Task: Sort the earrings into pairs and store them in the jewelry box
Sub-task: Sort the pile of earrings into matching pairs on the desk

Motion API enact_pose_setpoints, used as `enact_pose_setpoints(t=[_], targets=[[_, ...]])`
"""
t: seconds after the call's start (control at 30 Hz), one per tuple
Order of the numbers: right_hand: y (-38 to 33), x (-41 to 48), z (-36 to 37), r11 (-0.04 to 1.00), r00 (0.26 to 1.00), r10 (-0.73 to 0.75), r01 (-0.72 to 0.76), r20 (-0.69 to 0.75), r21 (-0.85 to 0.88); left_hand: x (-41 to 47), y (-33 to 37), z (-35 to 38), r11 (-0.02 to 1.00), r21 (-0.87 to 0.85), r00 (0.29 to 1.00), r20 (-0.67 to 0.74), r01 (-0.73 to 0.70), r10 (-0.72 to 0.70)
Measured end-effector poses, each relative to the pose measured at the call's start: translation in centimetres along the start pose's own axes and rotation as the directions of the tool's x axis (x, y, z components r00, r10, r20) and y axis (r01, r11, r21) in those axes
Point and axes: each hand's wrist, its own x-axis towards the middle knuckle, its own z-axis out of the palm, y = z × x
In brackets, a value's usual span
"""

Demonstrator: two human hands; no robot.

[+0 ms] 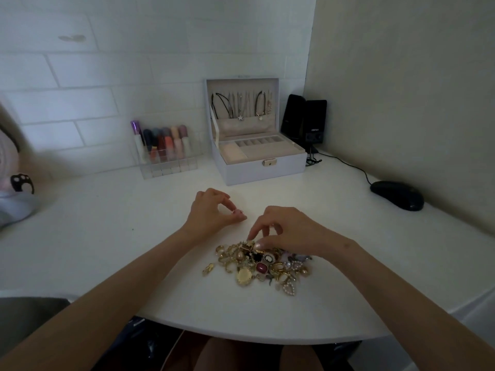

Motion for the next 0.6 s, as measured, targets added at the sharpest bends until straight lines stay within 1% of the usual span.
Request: enact_pose_setpoints(t=[0.1, 0.17, 0.23, 0.43, 0.47, 0.5, 0.53, 0.57, 0.6], targets=[[-1.4, -0.5, 0.5, 0.993, 0.988, -0.118, 0.120, 0.095, -0.016, 0.4, -0.5, 0.7, 0.999, 0.025, 1.000, 0.003, 0.022, -0.022], [-1.9, -0.8, 1.3, 0.965, 0.969, -0.210, 0.227, 0.128, -0.133, 0.5, -0.7, 1.0, 0.999, 0.015, 0.999, 0.002, 0.037, -0.037], [-1.9, -0.9, 2.0, 0.927, 0.956, -0.272, 0.291, 0.112, -0.236, 0.6, -0.8, 1.2, 0.999, 0.013, 0.999, 0.006, 0.046, -0.046], [-1.3, -0.9, 2.6, 0.906, 0.926, -0.378, 0.375, 0.022, -0.194, 0.8, -1.1, 1.5, 0.998, 0.020, 0.997, 0.042, 0.062, -0.063], [-1.3, -1.0, 2.6, 0.907, 0.922, -0.388, 0.382, 0.001, -0.175, 0.9, -1.2, 1.4, 0.998, 0.018, 0.997, 0.060, 0.055, -0.056], [-1.4, -1.0, 2.5, 0.918, 0.923, -0.384, 0.378, -0.033, -0.117, 1.0, -1.2, 1.2, 0.999, 0.009, 0.997, 0.069, 0.042, -0.042], [-1.4, -0.9, 2.2, 0.937, 0.934, -0.349, 0.350, -0.080, -0.013, 1.1, -1.2, 1.0, 1.000, -0.004, 0.998, 0.063, 0.027, -0.027], [-1.4, -0.7, 1.7, 0.949, 0.951, -0.277, 0.293, -0.135, 0.116, 1.1, -1.1, 0.8, 1.000, -0.024, 0.999, 0.047, 0.018, -0.016], [-1.1, -0.4, 1.0, 0.946, 0.967, -0.174, 0.217, -0.186, 0.239, 1.1, -0.9, 0.7, 0.999, -0.046, 0.999, 0.040, 0.020, -0.018]])
